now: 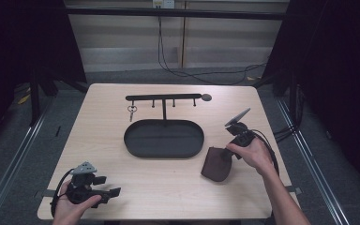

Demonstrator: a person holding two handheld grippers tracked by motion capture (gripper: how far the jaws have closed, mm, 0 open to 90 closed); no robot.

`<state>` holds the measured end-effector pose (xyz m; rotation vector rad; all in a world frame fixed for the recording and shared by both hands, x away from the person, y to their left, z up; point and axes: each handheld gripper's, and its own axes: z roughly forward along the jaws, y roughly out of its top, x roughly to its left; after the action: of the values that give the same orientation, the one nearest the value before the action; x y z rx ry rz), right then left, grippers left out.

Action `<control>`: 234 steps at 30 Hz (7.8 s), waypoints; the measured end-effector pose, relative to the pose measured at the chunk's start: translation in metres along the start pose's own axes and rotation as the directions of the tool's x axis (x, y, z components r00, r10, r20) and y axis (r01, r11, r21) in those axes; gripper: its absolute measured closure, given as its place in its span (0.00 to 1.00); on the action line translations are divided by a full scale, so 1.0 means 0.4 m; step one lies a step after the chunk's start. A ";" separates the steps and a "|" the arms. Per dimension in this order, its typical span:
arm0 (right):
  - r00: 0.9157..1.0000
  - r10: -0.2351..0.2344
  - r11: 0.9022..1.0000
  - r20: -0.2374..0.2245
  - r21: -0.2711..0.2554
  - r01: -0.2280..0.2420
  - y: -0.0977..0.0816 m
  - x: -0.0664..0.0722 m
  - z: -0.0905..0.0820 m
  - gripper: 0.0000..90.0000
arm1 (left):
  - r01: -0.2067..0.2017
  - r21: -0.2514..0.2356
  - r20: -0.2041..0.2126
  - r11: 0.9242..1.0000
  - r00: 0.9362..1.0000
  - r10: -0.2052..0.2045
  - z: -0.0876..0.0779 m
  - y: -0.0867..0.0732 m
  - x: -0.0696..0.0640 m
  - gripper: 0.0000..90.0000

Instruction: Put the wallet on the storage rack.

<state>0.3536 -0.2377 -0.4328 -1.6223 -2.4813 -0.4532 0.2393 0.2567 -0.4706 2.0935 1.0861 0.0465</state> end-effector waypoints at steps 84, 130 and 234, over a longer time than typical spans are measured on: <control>0.987 -0.021 0.999 0.159 -0.030 0.026 0.124 0.091 -0.229 0.93 | -0.026 0.003 0.017 1.000 1.000 0.026 -0.002 0.002 -0.002 0.25; 0.998 0.056 0.963 -0.037 -0.263 -0.064 0.263 0.118 -0.196 0.94 | -0.024 0.000 0.027 1.000 0.999 0.024 -0.005 0.000 -0.001 0.25; 0.997 -0.014 0.844 -0.080 -0.536 -0.031 0.012 0.044 -0.015 0.20 | -0.005 -0.005 0.003 1.000 1.000 0.005 -0.007 0.002 0.015 0.24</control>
<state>0.3506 -0.2227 -0.4214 -1.7352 -2.4133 -1.2866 0.2427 0.2624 -0.4699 2.0915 1.0787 0.0483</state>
